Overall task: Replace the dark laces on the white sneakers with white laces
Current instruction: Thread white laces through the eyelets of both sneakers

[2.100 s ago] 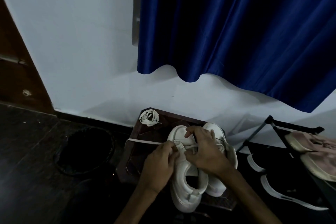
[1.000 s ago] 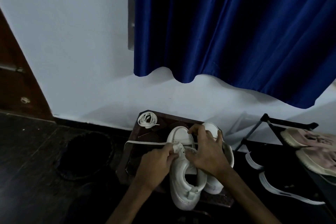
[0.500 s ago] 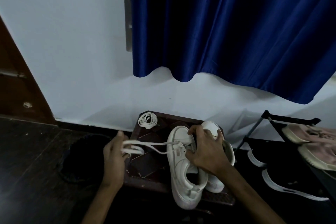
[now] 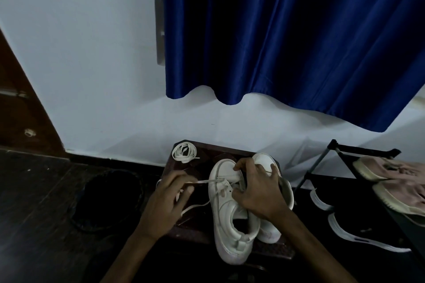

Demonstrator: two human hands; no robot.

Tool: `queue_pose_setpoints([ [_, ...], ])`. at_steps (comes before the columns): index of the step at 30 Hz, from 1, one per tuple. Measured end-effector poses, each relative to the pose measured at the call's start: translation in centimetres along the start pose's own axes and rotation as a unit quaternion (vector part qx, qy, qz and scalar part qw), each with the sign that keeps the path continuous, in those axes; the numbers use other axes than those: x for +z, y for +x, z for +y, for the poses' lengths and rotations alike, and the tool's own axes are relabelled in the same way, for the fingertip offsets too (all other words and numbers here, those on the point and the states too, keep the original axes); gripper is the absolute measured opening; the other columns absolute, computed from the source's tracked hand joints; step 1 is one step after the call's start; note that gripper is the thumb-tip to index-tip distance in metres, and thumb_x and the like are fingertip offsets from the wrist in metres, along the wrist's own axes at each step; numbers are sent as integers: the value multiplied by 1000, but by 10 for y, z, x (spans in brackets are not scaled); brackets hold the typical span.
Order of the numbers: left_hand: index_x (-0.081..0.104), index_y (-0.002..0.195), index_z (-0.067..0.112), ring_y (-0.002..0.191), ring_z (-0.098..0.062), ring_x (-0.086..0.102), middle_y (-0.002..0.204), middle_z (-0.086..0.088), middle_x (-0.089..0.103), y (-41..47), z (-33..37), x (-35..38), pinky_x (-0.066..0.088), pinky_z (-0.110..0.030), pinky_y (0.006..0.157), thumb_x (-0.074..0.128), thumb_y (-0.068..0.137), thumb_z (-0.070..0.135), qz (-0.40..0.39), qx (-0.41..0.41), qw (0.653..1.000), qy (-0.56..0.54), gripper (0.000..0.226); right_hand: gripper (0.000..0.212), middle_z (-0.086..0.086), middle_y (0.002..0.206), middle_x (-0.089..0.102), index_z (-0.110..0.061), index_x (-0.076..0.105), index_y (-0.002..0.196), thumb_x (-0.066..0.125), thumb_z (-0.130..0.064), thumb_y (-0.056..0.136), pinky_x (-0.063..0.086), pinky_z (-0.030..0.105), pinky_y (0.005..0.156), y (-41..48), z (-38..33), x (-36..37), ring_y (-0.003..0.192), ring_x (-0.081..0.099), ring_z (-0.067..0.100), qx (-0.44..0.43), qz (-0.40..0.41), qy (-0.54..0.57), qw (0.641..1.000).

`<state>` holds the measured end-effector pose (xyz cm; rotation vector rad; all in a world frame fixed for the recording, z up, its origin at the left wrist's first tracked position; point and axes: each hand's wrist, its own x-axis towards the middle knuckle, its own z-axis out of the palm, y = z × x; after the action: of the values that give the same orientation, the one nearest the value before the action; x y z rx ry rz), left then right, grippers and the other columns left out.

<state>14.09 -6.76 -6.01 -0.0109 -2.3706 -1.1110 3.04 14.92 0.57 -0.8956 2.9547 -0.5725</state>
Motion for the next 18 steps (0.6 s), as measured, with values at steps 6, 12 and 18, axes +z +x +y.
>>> queue_pose_setpoints([
  [6, 57, 122, 38, 105, -12, 60, 115, 12, 54, 28, -29, -17, 52, -33, 81, 57, 93, 40, -140, -128, 957, 219, 29, 48, -22, 108, 52, -35, 35, 114, 55, -45, 72, 6, 55, 115, 0, 0, 0, 110, 51, 7, 3, -1, 1, 1000],
  [12, 55, 93, 25, 88, -23, 67, 91, 6, 66, 39, -13, -19, 40, -30, 65, 56, 94, 40, -46, -135, 948, 285, 15, 48, -22, 107, 52, -34, 35, 114, 56, -45, 72, 7, 56, 115, 0, -1, -1, 110, 51, 7, 6, -7, 5, 1000],
  [18, 69, 106, 24, 96, -6, 67, 101, 14, 72, 72, 34, -24, 54, -23, 82, 60, 89, 0, 74, -69, 993, -64, 31, 45, -23, 108, 52, -32, 39, 114, 61, -46, 77, 7, 54, 116, 5, -3, -8, 110, 50, 7, 18, -28, 43, 998],
])
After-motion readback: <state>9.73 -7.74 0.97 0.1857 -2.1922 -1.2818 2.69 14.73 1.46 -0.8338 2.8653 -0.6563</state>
